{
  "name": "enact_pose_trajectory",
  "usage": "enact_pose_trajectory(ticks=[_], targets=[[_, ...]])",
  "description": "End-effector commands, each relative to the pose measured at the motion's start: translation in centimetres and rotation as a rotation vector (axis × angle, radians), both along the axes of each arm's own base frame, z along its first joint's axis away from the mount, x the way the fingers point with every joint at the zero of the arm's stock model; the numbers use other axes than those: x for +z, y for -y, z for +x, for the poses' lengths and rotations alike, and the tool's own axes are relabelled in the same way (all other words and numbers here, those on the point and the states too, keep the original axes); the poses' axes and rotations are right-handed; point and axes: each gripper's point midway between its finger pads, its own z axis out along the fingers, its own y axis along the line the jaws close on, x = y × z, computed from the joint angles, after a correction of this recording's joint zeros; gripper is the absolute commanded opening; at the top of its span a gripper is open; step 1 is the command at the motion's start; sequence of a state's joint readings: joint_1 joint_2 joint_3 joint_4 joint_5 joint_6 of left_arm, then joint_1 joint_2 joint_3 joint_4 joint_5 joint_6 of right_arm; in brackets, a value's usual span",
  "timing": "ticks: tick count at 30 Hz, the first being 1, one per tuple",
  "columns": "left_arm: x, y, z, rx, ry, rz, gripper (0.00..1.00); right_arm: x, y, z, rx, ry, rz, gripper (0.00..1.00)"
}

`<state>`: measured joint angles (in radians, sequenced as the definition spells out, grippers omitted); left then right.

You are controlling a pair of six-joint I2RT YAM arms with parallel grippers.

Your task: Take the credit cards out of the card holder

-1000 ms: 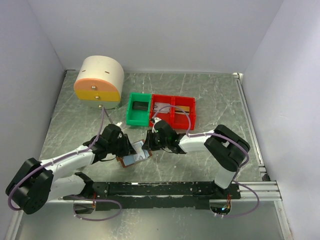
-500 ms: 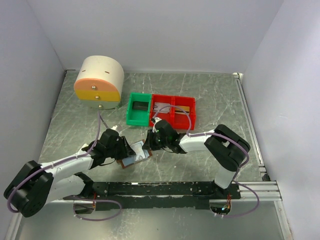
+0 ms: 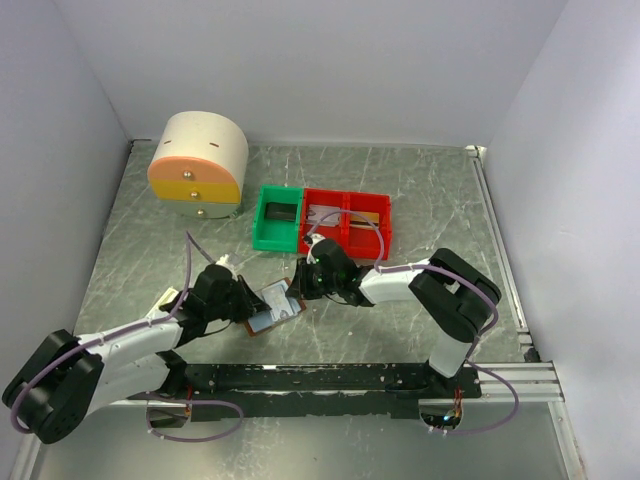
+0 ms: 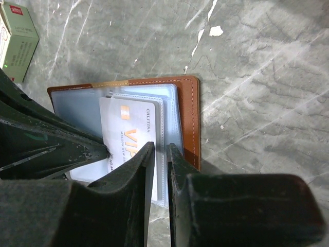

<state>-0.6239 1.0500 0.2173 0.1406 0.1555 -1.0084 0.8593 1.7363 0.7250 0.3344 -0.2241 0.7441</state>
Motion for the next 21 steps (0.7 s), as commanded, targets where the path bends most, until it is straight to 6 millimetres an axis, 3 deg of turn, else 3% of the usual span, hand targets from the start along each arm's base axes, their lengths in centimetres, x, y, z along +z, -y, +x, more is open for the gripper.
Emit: enact_pose_trajectory(ticks=[1,9,12,15,18,21], targets=[[0.4,0.1,0.2,0.005,0.021,-0.005,0.12,-2.2,1.8,-1.1,0.001,-0.042,-0.077,0.17],[-0.2,0.6,0.2,0.0,-0.004,-0.025,0.33,-2.4,1.6,-1.3,0.008,-0.053,-0.07,0.16],[-0.4,0.8,0.3,0.001,-0.012,-0.03,0.26,-2.4,1.6,-1.4,0.009,-0.053,-0.07,0.16],[-0.2,0.9,0.3,0.001,-0.009,-0.037,0.09,-2.4,1.7,-1.3,0.007,-0.053,-0.074,0.16],[-0.3,0.4,0.1,0.012,-0.018,-0.015,0.07,-2.7,1.9,-1.3,-0.005,-0.054,-0.087,0.16],[-1.0,-1.4,-0.3,0.058,-0.039,0.064,0.07,-3.0,2.1,-1.1,-0.015,-0.058,-0.103,0.16]])
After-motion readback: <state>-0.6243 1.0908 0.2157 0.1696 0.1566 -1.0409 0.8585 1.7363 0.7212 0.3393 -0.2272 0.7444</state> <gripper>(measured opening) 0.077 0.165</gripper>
